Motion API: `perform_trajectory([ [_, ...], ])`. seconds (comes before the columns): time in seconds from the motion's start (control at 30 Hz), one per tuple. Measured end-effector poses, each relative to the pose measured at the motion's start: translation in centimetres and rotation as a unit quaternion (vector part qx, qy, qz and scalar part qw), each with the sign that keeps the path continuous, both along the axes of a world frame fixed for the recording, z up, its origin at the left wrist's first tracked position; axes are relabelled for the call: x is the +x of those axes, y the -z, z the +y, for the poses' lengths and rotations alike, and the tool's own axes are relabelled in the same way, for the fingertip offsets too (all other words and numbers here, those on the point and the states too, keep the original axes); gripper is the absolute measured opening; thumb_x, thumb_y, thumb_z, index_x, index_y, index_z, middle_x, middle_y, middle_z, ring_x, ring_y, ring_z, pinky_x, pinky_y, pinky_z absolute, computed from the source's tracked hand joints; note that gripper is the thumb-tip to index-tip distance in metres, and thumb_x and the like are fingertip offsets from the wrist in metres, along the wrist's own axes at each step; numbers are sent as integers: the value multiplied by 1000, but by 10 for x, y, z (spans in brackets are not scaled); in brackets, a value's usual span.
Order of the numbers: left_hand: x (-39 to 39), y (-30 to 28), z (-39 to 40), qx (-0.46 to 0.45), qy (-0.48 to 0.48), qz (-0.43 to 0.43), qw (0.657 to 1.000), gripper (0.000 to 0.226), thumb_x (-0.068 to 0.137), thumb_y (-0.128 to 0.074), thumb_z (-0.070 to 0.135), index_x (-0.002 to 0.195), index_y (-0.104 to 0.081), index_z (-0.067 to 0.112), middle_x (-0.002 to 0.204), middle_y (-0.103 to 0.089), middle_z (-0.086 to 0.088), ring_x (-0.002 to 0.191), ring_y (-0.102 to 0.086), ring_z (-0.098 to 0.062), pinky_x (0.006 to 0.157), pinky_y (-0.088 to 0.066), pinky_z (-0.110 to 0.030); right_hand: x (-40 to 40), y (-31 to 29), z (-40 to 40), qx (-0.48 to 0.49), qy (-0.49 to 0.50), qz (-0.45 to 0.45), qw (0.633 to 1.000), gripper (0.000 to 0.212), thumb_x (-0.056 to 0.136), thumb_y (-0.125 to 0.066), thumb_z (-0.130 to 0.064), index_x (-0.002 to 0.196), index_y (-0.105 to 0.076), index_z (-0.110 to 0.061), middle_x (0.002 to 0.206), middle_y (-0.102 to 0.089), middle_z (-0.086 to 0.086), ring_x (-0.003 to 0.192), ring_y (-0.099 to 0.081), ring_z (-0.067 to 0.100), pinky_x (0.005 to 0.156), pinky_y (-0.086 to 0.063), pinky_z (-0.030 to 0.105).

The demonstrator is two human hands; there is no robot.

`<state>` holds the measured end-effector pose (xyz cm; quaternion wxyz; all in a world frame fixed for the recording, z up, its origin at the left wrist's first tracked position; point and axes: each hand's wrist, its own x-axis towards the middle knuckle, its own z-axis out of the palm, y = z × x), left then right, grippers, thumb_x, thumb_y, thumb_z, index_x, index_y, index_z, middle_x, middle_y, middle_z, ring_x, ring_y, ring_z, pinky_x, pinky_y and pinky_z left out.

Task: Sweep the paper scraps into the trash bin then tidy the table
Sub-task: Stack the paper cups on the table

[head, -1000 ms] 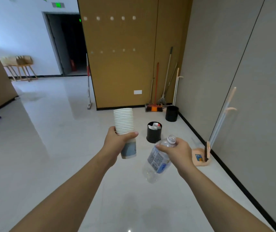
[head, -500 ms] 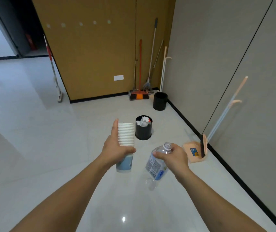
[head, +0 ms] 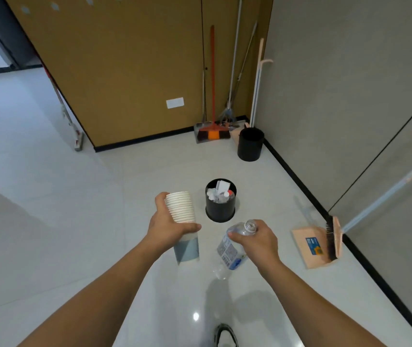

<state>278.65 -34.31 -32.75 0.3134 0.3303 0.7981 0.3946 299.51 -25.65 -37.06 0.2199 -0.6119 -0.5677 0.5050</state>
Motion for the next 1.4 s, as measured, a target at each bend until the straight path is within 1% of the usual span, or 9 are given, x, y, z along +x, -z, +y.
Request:
perform_trajectory([
  [0.27,-73,53,150,-19,-38,-22,999,89,61,-88,43,119,-20,40,108,-57,1,91,-61,-19,78,-55,-42,-51,40,141,-42,21,-60,997,73,74,-87,-33,134,-50,-15,127,-61,10,112,-60,29,89,-49,35],
  [0.4,-122,94,240,-42,-43,-13,998,83,64,-87,42,114,-22,37,104,-56,-3,88,-59,-23,69,-50,-38,-87,74,217,-68,40,-86,993,79,73,-88,-34,138,-48,-14,129,-61,12,115,-60,31,98,-50,42],
  [0.6,-193,159,368,-69,-52,-32,996,78,60,-88,39,107,-26,35,96,-54,3,87,-59,-27,66,-47,-36,-150,126,329,-123,67,-144,980,86,69,-88,-43,139,-47,-16,129,-60,12,114,-59,28,97,-50,41],
  [0.67,-208,178,397,-67,-48,-26,996,82,58,-89,39,111,-27,38,99,-55,4,87,-59,-25,64,-43,-32,-172,141,360,-141,77,-164,973,88,68,-88,-46,141,-48,-16,130,-61,12,116,-59,29,99,-48,40],
  [0.8,-232,227,443,-94,-45,-44,994,105,55,-92,38,135,-25,41,111,-52,10,94,-55,-17,78,-45,-31,-206,185,420,-142,82,-194,967,85,70,-86,-47,141,-51,-16,129,-63,12,118,-59,28,99,-46,37],
  [0.97,-236,297,486,-134,-49,-62,988,89,51,-93,34,124,-42,37,98,-57,20,94,-58,-14,76,-52,-28,-229,248,473,-154,60,-220,961,82,75,-79,-52,146,-46,-27,132,-57,14,117,-56,28,91,-43,31],
  [1.13,-228,376,520,-133,-71,-73,986,84,53,-92,31,121,-43,36,99,-57,22,93,-57,-12,73,-45,-21,-241,324,515,-153,10,-216,964,76,75,-80,-48,143,-49,-33,124,-51,5,94,-48,12,75,-40,18],
  [1.27,-213,431,539,-137,-79,-55,986,82,54,-91,32,120,-42,37,99,-56,26,94,-57,-12,77,-49,-29,-243,373,550,-141,-52,-207,967,75,74,-82,-48,141,-50,-31,122,-51,3,98,-51,14,77,-39,18],
  [1.4,-199,470,551,-141,-72,-16,987,76,59,-89,35,116,-39,37,94,-53,33,85,-55,-7,70,-49,-27,-242,410,579,-131,-118,-187,967,72,74,-84,-44,137,-53,-30,122,-55,-3,100,-52,9,64,-37,3],
])
